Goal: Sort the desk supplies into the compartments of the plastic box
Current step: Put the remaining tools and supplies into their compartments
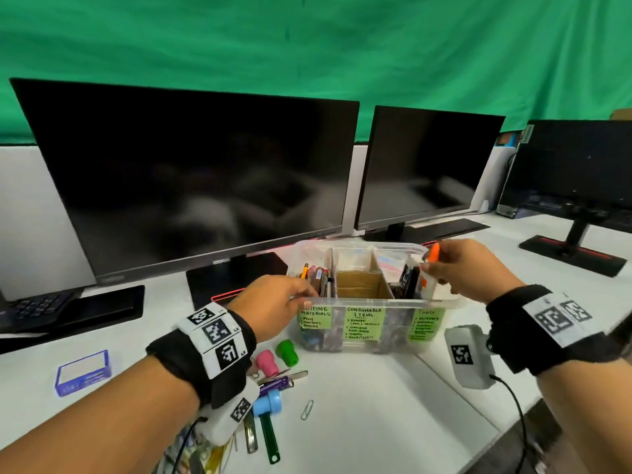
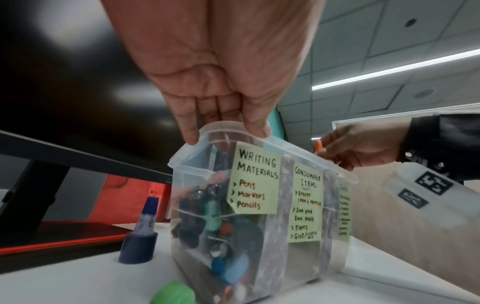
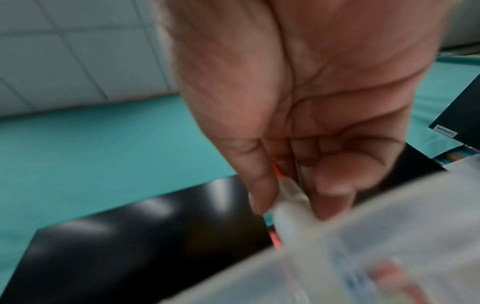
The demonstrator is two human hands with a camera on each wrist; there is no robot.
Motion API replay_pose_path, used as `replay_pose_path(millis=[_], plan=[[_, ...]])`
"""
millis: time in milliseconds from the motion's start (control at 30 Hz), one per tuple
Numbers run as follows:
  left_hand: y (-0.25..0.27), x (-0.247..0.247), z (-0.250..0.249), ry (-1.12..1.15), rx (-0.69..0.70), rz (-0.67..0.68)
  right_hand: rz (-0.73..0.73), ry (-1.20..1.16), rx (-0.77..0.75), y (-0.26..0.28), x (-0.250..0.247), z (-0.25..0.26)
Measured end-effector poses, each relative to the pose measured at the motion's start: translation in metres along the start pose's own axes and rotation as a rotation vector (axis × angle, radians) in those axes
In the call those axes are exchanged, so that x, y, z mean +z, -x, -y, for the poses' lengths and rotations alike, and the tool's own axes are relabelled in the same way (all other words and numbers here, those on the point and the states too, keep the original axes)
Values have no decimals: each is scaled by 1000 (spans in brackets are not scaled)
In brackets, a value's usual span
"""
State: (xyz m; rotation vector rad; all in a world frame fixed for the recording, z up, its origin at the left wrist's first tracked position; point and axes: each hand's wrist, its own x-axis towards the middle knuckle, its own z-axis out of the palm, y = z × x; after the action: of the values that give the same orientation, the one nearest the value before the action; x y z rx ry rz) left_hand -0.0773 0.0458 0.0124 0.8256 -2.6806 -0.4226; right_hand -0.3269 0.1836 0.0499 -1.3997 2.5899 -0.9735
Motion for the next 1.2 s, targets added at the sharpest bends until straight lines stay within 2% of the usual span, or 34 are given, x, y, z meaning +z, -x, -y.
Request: replay_pose_path(millis=[100,233,333,400,567,700,800,867,933,1000,1100,1200], plan=[[-1,0,0,19,-7,-2,159,248,67,-6,3,-2],[-5,-1,1,47,-23,24,291,506,90,-19,4,13],[-7,-1,1,65,-37,35,354,733,52,-22,13,22],[-7,0,1,83,-40,29,382,775,34,-22,21,27],[-7,1,3,84,-33,32,417,718,74,-16,28,39],[-6,-5,8,132,-10,56,326,718,-4,-10,24,34],[-14,-17,29,249,-84,-166,182,656,-56,-6,22,21],[-24,-22,50,192,-191,-256,57,466,-141,2,26,11],[-34,-19,72,107,-281,-202,42,240,-268,14,34,8],[-44,-7,83,-10,-325,-79,144,84,-322,22,40,8],[-58,15,86,-148,-312,38,260,77,-345,18,42,3],[-72,27,83,-154,-240,49,266,134,-402,18,43,7]])
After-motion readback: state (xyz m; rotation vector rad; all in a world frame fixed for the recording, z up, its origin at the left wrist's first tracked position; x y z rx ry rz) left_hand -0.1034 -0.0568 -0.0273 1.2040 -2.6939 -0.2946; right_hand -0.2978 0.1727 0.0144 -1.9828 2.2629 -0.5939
